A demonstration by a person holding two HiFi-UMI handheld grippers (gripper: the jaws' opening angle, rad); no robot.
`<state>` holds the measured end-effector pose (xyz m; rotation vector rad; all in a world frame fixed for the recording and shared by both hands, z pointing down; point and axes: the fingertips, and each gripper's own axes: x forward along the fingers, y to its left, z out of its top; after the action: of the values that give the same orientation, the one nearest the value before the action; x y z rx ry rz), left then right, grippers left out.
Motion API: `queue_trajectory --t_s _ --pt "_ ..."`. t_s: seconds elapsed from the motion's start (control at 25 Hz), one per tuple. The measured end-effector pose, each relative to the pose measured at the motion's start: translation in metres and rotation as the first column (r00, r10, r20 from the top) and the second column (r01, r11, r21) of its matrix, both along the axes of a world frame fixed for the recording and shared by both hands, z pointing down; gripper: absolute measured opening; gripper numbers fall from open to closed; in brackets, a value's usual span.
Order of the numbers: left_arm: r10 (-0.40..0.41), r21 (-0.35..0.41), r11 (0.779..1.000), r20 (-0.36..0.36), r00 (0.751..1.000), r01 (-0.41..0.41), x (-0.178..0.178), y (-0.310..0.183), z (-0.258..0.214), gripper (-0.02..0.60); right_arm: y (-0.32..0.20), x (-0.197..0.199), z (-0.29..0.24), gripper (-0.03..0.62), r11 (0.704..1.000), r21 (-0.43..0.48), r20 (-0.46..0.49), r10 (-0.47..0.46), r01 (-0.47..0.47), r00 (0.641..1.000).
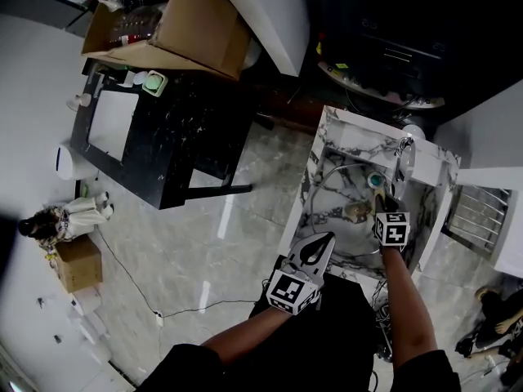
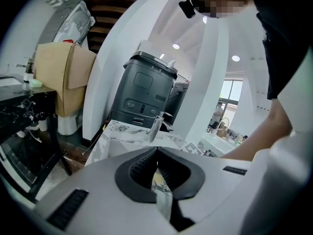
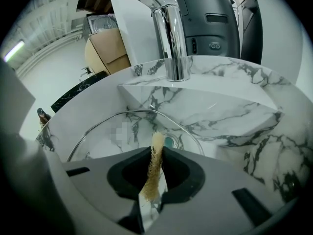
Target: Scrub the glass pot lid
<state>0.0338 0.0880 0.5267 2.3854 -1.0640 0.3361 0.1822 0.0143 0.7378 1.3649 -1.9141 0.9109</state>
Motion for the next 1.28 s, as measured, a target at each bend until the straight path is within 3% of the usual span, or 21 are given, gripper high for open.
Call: queue_trajectory --t_s 0.72,1.28 --pt "0.010 0.002 1.000 -0.018 1.000 -0.009 -0.009 0.019 -0.002 0.017 0.026 0.011 0.000 0.057 0.997 -0.066 -0.119 -0.044 0.037 0.992" --pt "0.046 0.008 0.999 -0.026 0.999 -0.046 -0.006 0.022 -0.003 0.017 0.056 0.008 0.000 0.057 0.992 -0.125 -0.107 -0.041 0.027 0.993"
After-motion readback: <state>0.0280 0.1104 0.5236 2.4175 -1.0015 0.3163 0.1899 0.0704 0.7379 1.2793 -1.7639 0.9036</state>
